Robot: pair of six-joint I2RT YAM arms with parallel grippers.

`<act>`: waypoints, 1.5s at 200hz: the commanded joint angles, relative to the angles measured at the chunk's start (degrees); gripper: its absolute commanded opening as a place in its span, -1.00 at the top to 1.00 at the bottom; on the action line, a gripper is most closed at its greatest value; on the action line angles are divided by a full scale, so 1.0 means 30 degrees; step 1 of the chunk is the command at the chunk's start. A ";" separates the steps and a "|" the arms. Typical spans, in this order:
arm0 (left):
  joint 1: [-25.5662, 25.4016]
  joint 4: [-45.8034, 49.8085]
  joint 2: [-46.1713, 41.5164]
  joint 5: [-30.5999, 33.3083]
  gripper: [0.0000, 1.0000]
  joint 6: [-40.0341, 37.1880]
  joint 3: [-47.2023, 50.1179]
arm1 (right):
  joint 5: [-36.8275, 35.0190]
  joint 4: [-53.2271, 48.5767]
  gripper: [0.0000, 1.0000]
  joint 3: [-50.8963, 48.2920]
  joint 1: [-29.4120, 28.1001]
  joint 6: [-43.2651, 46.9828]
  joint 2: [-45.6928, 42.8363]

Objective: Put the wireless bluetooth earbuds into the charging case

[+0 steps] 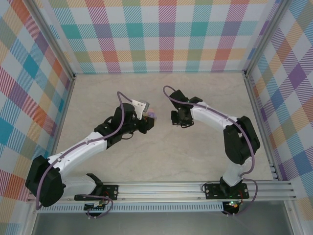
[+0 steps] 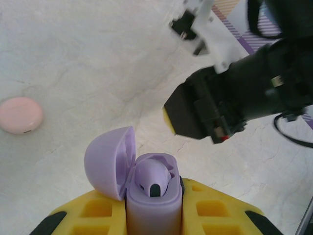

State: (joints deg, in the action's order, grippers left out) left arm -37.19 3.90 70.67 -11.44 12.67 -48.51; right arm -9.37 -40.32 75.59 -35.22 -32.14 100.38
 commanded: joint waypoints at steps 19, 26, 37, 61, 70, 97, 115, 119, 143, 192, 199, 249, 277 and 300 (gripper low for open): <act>0.0158 -0.2289 0.0513 -0.1265 0.88 0.0303 0.0780 | 0.0593 0.1319 0.62 -0.0656 -0.0059 0.1415 -0.2628; 0.0150 -0.2673 0.0590 -0.1488 0.88 0.0319 0.0901 | 0.0791 0.1581 0.62 -0.0781 -0.0069 0.1657 -0.3066; 0.0173 -0.3296 0.0729 -0.1875 0.88 0.0319 0.1125 | 0.0864 0.1917 0.62 -0.0924 -0.0153 0.1927 -0.3787; 0.0151 -0.4675 0.0988 -0.2774 0.88 0.0348 0.1467 | 0.0892 0.2655 0.62 -0.1144 -0.0355 0.2564 -0.5291; 0.0156 -0.5127 0.1097 -0.3106 0.88 0.0341 0.1523 | 0.0964 0.2922 0.62 -0.1196 -0.0442 0.2804 -0.5812; 0.0166 -0.6271 0.1326 -0.4024 0.88 0.0465 0.1576 | 0.1453 0.3453 0.61 -0.1024 -0.0735 0.3624 -0.7076; 0.0150 -0.6834 0.1376 -0.4543 0.88 0.0509 0.1566 | 0.1921 0.3862 0.61 -0.0960 -0.0990 0.4178 -0.7762; 0.0158 -0.7010 0.1375 -0.4750 0.88 0.0486 0.1583 | 0.1988 0.3923 0.61 -0.0946 -0.1043 0.4255 -0.7909; 0.0137 -0.7995 0.1231 -0.6053 0.88 0.0356 0.1670 | 0.2616 0.4361 0.60 -0.0910 -0.1350 0.4805 -0.8671; 0.0063 -0.9150 0.0436 -0.7115 0.87 -0.0120 0.1847 | 0.3855 0.4793 0.58 -0.0676 -0.1501 0.5054 -0.9812; 0.0063 -0.9192 0.0403 -0.7182 0.87 -0.0123 0.1834 | 0.3990 0.4799 0.58 -0.0647 -0.1536 0.5122 -0.9888; 0.0004 -0.9559 0.0196 -0.7446 0.87 0.0067 0.1581 | 0.4614 0.4854 0.58 -0.0585 -0.1705 0.5325 -0.9910; -0.0054 -0.9804 0.0203 -0.7641 0.87 0.0255 0.1288 | 0.4891 0.4859 0.58 -0.0526 -0.1815 0.5442 -0.9802; -0.0051 -0.9767 0.0275 -0.7640 0.87 0.0260 0.1072 | 0.5059 0.4864 0.58 -0.0448 -0.1908 0.5553 -0.9707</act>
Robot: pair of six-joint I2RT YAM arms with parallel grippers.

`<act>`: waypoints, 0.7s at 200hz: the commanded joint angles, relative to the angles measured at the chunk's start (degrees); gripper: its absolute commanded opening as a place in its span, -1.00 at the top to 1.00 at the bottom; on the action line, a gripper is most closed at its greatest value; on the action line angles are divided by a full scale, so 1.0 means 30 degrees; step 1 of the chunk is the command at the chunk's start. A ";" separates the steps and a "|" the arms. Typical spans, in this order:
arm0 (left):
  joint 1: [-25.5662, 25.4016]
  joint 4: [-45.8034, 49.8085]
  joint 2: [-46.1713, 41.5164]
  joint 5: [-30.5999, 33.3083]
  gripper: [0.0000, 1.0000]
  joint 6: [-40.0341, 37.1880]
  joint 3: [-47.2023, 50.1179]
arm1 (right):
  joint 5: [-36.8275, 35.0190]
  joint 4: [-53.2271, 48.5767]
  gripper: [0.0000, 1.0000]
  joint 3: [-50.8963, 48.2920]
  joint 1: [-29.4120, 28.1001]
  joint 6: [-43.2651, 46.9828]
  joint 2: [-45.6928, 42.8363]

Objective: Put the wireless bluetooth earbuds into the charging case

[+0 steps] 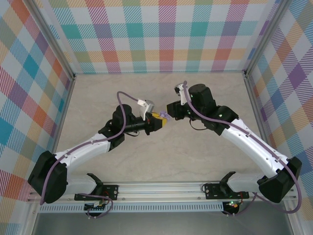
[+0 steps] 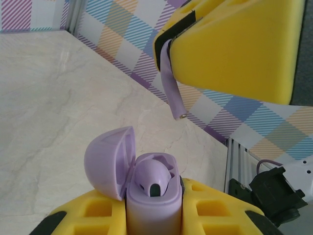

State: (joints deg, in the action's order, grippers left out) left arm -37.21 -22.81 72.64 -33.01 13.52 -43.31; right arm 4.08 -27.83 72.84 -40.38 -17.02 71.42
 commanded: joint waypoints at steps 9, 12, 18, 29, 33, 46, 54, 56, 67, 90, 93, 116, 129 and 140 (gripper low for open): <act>-0.0070 -0.0851 -0.0389 -0.0450 0.87 -0.0010 -0.0707 | 0.0606 0.0707 0.58 0.0504 -0.0214 0.0516 -0.0017; -0.0058 -0.0844 -0.0369 -0.0465 0.87 0.0011 -0.0710 | 0.0626 0.0711 0.58 0.0506 -0.0213 0.0543 -0.0002; -0.0075 -0.0852 -0.0375 -0.0479 0.87 0.0056 -0.0739 | 0.0688 0.0703 0.58 0.0513 -0.0246 0.0578 0.0015; -0.0075 -0.0950 -0.0447 -0.0524 0.87 0.0082 -0.0743 | 0.0721 0.0670 0.58 0.0561 -0.0283 0.0633 0.0084; -0.0071 -0.0925 -0.0461 -0.0484 0.87 0.0113 -0.0787 | 0.0771 0.0669 0.58 0.0564 -0.0287 0.0633 0.0072; -0.0077 -0.0874 -0.0509 -0.0450 0.87 0.0179 -0.0837 | 0.0809 0.0742 0.58 0.0507 -0.0309 0.0663 0.0124; -0.0069 -0.0912 -0.0553 -0.0450 0.87 0.0236 -0.0852 | 0.0835 0.0710 0.58 0.0506 -0.0337 0.0691 0.0158; -0.0075 -0.0898 -0.0567 -0.0450 0.87 0.0261 -0.0863 | 0.0838 0.0705 0.58 0.0513 -0.0338 0.0706 0.0166; -0.0069 -0.0826 -0.0608 -0.0446 0.87 0.0341 -0.0940 | 0.0894 0.0739 0.58 0.0506 -0.0368 0.0722 0.0187; -0.0077 -0.0744 -0.0667 -0.0366 0.87 0.0525 -0.1061 | 0.0873 0.0819 0.58 0.0476 -0.0426 0.0750 0.0174; -0.0077 -0.0699 -0.0686 -0.0337 0.87 0.0550 -0.1083 | 0.0868 0.0827 0.58 0.0451 -0.0426 0.0750 0.0161; -0.0076 -0.0638 -0.0753 -0.0309 0.87 0.0642 -0.1174 | 0.0754 0.0824 0.58 0.0462 -0.0456 0.0779 0.0167; -0.0076 -0.0535 -0.0769 -0.0287 0.87 0.0654 -0.1205 | 0.0751 0.0782 0.58 0.0455 -0.0456 0.0808 0.0153; -0.0077 -0.0535 -0.0804 -0.0245 0.87 0.0671 -0.1206 | 0.0725 0.0775 0.58 0.0420 -0.0456 0.0809 0.0137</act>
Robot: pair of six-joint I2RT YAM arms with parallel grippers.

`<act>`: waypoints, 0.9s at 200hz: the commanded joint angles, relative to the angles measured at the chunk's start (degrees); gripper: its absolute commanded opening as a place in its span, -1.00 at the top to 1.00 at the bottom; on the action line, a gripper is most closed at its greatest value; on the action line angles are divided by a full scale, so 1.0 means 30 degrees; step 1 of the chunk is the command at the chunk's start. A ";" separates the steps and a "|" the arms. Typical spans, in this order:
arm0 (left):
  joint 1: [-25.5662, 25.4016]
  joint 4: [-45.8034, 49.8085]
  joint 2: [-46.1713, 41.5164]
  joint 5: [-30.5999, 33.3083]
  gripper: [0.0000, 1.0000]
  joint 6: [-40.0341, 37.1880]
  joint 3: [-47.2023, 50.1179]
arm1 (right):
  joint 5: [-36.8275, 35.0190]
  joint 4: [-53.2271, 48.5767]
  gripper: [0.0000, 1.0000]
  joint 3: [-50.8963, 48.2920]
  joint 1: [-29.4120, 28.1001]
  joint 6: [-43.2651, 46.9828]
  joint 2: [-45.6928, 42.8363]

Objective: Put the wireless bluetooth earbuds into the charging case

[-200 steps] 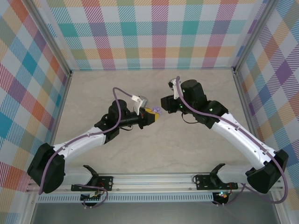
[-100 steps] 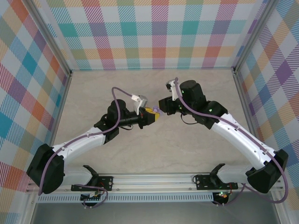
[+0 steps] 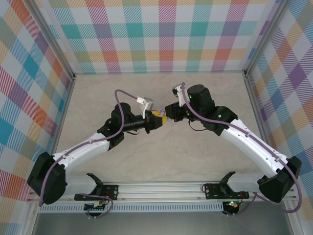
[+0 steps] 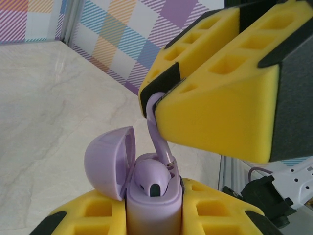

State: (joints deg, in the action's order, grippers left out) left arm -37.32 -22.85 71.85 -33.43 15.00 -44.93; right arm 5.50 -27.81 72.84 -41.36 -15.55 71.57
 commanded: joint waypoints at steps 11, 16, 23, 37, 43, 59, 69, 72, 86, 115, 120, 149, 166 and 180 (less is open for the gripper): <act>-0.0025 -0.0513 -0.0548 -0.0103 0.87 0.0190 -0.0675 | 0.0248 0.0739 0.58 0.0419 -0.0157 0.0331 0.0080; -0.0040 -0.0499 -0.0518 -0.0093 0.87 0.0241 -0.0686 | 0.0248 0.0753 0.58 0.0418 -0.0157 0.0349 0.0094; -0.0039 -0.0472 -0.0511 -0.0130 0.87 0.0243 -0.0707 | 0.0262 0.0746 0.58 0.0418 -0.0157 0.0350 0.0086; -0.0036 -0.0469 -0.0480 -0.0092 0.86 0.0288 -0.0742 | 0.0363 0.0756 0.58 0.0432 -0.0158 0.0424 0.0109; -0.0029 -0.0463 -0.0477 -0.0081 0.87 0.0311 -0.0746 | 0.0389 0.0743 0.58 0.0418 -0.0186 0.0397 0.0117; -0.0024 -0.0469 -0.0458 0.0034 0.87 0.0388 -0.0754 | 0.0508 0.0742 0.58 0.0446 -0.0221 0.0438 0.0182; -0.0033 -0.0468 -0.0464 0.0040 0.87 0.0406 -0.0793 | 0.0539 0.0708 0.58 0.0447 -0.0227 0.0466 0.0200; -0.0032 -0.0469 -0.0471 0.0062 0.87 0.0417 -0.0787 | 0.0563 0.0719 0.58 0.0447 -0.0243 0.0474 0.0211; -0.0036 -0.0400 -0.0429 0.0098 0.87 0.0472 -0.0869 | 0.0657 0.0702 0.58 0.0451 -0.0274 0.0473 0.0225; -0.0040 -0.0425 -0.0376 0.0127 0.87 0.0638 -0.0866 | 0.0716 0.0703 0.58 0.0467 -0.0361 0.0554 0.0293; -0.0040 -0.0439 -0.0381 0.0166 0.87 0.0649 -0.0873 | 0.0745 0.0668 0.58 0.0476 -0.0362 0.0555 0.0288; -0.0040 -0.0524 -0.0422 0.0187 0.87 0.0763 -0.0858 | 0.0307 0.0649 0.58 0.0361 -0.0442 0.0534 0.0304; -0.0040 -0.0505 -0.0411 0.0165 0.86 0.0774 -0.0867 | -0.0235 0.0725 0.58 0.0273 -0.0443 0.0441 0.0240; -0.0029 -0.0495 -0.0393 0.0111 0.87 0.0824 -0.0901 | -0.0418 0.0803 0.58 0.0214 -0.0450 0.0438 0.0146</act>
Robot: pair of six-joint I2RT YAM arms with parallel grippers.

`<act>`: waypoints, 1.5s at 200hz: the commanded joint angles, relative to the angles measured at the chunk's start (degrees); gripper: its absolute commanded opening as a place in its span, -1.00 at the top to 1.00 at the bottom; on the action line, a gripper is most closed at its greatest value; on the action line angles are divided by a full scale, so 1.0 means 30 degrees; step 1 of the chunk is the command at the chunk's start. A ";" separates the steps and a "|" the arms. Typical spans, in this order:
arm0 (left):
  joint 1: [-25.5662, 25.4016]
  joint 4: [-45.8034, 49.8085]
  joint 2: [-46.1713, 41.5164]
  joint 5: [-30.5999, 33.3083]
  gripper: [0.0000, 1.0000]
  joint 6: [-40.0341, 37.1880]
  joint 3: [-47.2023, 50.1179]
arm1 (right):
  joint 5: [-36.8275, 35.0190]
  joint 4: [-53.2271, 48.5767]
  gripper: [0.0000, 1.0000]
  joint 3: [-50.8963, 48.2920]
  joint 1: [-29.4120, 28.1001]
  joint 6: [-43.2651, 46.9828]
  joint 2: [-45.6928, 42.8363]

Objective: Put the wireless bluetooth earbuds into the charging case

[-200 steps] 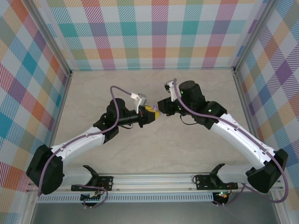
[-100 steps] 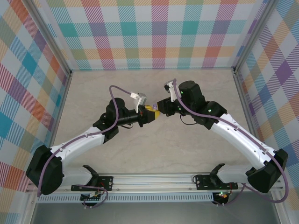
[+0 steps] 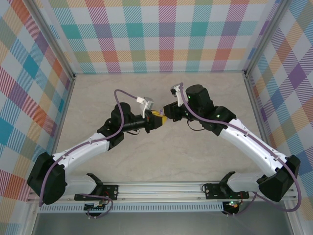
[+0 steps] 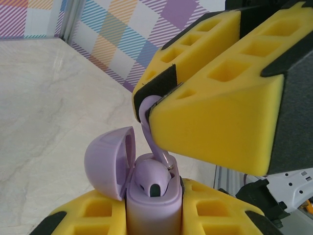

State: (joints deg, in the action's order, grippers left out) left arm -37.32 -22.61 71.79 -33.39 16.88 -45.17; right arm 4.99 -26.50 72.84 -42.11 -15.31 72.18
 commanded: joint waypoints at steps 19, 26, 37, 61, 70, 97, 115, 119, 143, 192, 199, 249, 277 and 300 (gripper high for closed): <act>-0.0040 -0.0543 -0.0376 0.0164 0.87 0.0256 -0.0807 | -0.0259 0.0374 0.58 0.0243 -0.0202 0.0415 -0.0047; -0.0040 -0.0575 -0.0395 0.0210 0.87 0.0334 -0.0804 | -0.0258 0.0350 0.58 0.0220 -0.0228 0.0434 -0.0037; -0.0040 -0.0602 -0.0420 0.0303 0.87 0.0449 -0.0832 | -0.0293 0.0303 0.58 0.0213 -0.0232 0.0474 -0.0037; -0.0039 -0.0537 -0.0371 0.0442 0.87 0.0678 -0.0937 | -0.0258 0.0298 0.58 0.0111 -0.0276 0.0489 -0.0094; -0.0040 -0.0505 -0.0323 0.0565 0.87 0.0729 -0.0964 | -0.0178 0.0262 0.58 0.0097 -0.0290 0.0526 -0.0094; -0.0033 -0.0316 -0.0329 0.0987 0.87 0.0898 -0.1076 | 0.0005 0.0214 0.58 0.0130 -0.0320 0.0687 -0.0157; -0.0031 -0.0321 -0.0309 0.1105 0.87 0.0935 -0.1137 | 0.0279 0.0128 0.57 0.0154 -0.0349 0.0757 -0.0128; -0.0032 -0.0300 -0.0290 0.1158 0.87 0.0938 -0.1134 | 0.0323 0.0109 0.57 0.0154 -0.0349 0.0767 -0.0111; -0.0042 -0.0254 -0.0355 0.1397 0.87 0.0999 -0.1116 | -0.0035 0.0001 0.58 0.0126 -0.0378 0.0770 -0.0123; -0.0039 -0.0278 -0.0321 0.0717 0.87 0.1099 -0.1289 | -0.1188 0.0384 0.59 -0.0088 -0.0408 0.0361 -0.0360; -0.0040 -0.0345 -0.0340 0.0525 0.87 0.1098 -0.1309 | -0.1252 0.0372 0.59 -0.0053 -0.0408 0.0358 -0.0330; -0.0040 -0.0155 -0.0346 -0.0064 0.87 0.1037 -0.1411 | -0.1205 0.0332 0.58 0.0139 -0.0437 0.0270 -0.0155; -0.0036 -0.0014 -0.0371 0.0421 0.87 0.1063 -0.1446 | -0.0690 0.0271 0.58 0.0240 -0.0437 0.0321 -0.0169; -0.0026 0.0122 -0.0357 0.0910 0.87 0.0994 -0.1482 | -0.0139 -0.0104 0.58 0.0501 -0.0439 0.0423 -0.0052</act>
State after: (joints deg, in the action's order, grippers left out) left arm -37.34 -20.93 71.79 -31.42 19.77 -47.42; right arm 1.96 -25.54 72.84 -42.85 -14.28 72.16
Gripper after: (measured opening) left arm 0.222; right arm 0.211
